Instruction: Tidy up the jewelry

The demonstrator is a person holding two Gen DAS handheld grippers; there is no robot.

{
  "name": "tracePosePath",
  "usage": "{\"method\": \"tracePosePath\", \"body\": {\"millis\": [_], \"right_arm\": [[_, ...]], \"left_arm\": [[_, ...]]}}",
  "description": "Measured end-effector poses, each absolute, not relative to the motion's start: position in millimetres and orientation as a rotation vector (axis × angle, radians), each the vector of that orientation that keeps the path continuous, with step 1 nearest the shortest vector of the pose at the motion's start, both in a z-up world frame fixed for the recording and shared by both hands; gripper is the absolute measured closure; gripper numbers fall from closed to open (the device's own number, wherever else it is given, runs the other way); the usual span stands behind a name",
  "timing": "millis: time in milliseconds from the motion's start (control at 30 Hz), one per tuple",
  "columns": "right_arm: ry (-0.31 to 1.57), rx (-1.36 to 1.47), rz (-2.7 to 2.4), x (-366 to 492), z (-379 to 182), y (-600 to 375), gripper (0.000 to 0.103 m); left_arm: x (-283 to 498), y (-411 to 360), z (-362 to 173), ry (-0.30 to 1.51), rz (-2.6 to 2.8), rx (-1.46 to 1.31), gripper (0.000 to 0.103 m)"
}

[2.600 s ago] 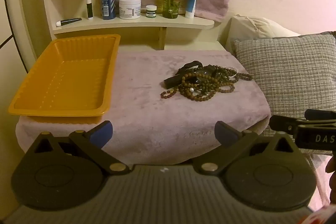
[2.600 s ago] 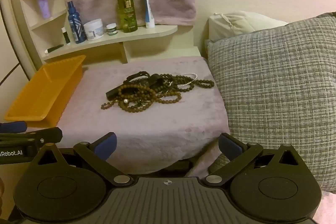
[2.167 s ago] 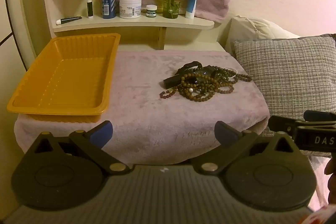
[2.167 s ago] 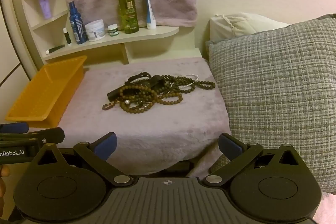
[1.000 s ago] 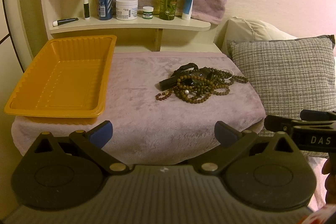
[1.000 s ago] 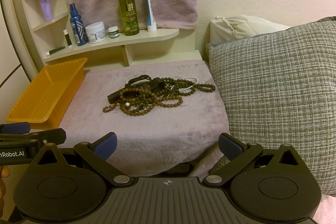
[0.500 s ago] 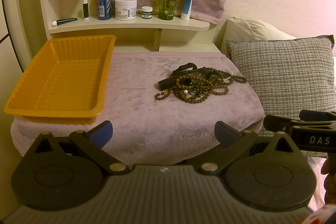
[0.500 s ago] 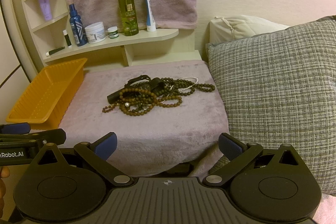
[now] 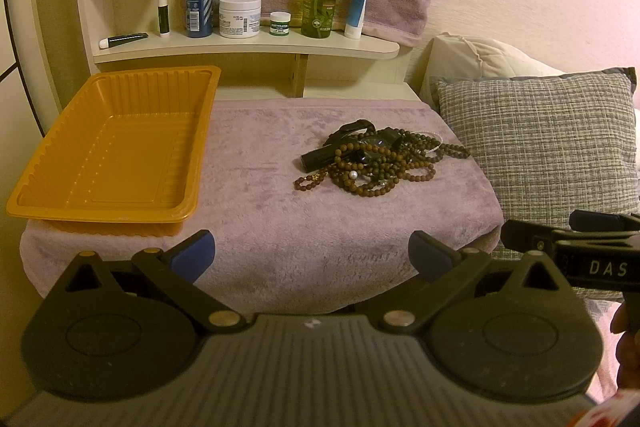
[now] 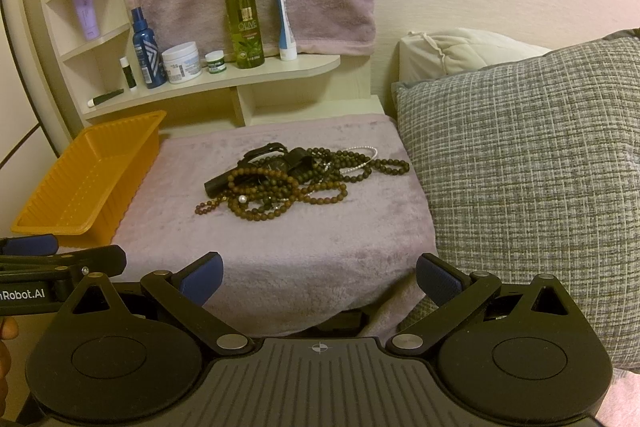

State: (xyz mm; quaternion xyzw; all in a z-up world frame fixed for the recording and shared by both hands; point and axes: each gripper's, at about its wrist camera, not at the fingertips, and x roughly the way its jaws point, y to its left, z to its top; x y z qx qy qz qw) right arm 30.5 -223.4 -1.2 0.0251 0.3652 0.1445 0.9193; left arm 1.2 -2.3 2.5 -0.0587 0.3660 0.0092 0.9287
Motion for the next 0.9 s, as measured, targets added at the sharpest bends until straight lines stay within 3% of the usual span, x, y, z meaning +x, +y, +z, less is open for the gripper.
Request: {"method": "tracePosePath", "body": {"millis": [567, 900], "right_arm": [[0.749, 0.053, 0.297, 30.3, -1.9, -223.8, 0.001], [0.693, 0.075, 0.327, 31.3, -0.4, -212.5, 0.001]], "left_arm": [[-1.5, -5.0, 3.1, 0.742, 0.023, -0.135, 0.001], [-18.5, 72.7, 21.9, 0.581, 0.155, -0.384, 0.002]]}}
